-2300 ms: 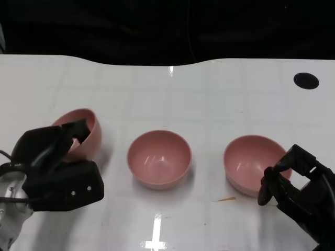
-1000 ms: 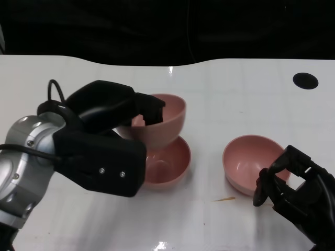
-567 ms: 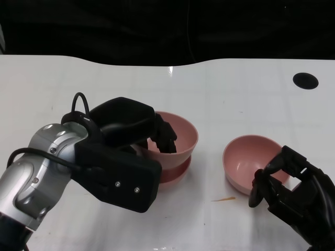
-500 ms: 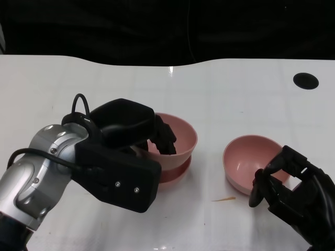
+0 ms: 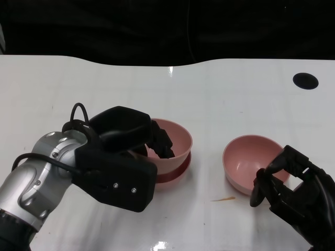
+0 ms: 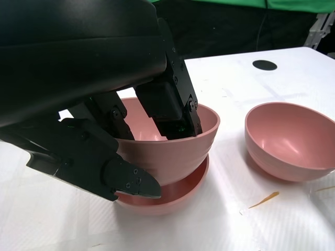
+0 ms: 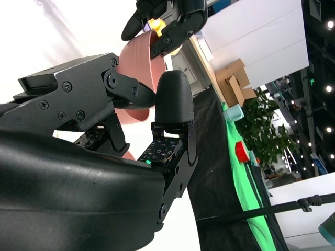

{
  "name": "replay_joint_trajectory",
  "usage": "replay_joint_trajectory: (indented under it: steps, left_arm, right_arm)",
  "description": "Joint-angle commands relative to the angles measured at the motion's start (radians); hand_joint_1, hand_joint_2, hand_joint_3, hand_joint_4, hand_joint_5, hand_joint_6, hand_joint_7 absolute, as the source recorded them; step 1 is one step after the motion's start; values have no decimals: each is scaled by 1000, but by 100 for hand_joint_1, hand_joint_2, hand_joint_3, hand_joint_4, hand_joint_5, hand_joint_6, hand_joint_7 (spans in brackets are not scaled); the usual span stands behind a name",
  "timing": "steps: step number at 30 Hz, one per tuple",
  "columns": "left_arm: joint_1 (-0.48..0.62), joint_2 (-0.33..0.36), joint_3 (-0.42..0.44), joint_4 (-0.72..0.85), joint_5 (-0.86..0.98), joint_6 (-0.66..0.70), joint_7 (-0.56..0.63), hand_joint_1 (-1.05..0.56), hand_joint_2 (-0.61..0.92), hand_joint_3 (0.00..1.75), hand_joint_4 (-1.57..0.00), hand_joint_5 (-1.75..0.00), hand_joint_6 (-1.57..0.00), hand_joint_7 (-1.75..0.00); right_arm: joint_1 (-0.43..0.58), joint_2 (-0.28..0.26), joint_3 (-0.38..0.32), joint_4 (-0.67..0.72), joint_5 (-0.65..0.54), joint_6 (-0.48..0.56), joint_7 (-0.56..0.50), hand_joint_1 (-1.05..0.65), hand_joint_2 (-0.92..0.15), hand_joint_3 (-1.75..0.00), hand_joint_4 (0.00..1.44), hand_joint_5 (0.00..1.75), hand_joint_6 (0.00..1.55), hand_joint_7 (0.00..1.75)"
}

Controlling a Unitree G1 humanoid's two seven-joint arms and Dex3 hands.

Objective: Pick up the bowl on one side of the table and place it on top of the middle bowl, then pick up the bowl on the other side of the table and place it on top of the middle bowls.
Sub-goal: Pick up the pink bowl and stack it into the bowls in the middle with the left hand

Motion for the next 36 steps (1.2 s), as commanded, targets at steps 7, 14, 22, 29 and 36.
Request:
replay_joint_trajectory:
  steps: [7, 14, 22, 29, 36]
  left_arm:
    - [16, -7, 3, 41, 21, -29, 74, -9, 92, 31, -132, -13, -121, -7]
    - [8, -21, 2, 104, 25, -84, 125, -8, 92, 30, -126, -38, -123, -15]
    - [-3, -42, -5, 215, 58, -148, 232, -9, 92, 35, -68, -160, -62, -143]
    - [-12, -63, -11, 304, 61, -186, 284, -8, 92, 36, -74, -147, -68, -136]
    - [-19, -70, -19, 321, 63, -172, 271, -9, 92, 36, -84, -120, -83, -101]
  right_arm:
    - [4, -11, -6, 9, 6, -13, 16, -13, -69, -75, 84, 164, 81, 135]
    - [6, -9, -6, 6, 5, -10, 12, -12, -71, -74, 83, 165, 81, 135]
    - [5, -10, -6, 11, 4, -15, 18, -11, -71, -75, 83, 165, 80, 137]
    - [6, -8, -7, 11, 1, -16, 16, -12, -72, -73, 84, 164, 81, 135]
    - [5, -9, -7, 15, 2, -20, 22, -12, -72, -72, 84, 165, 81, 134]
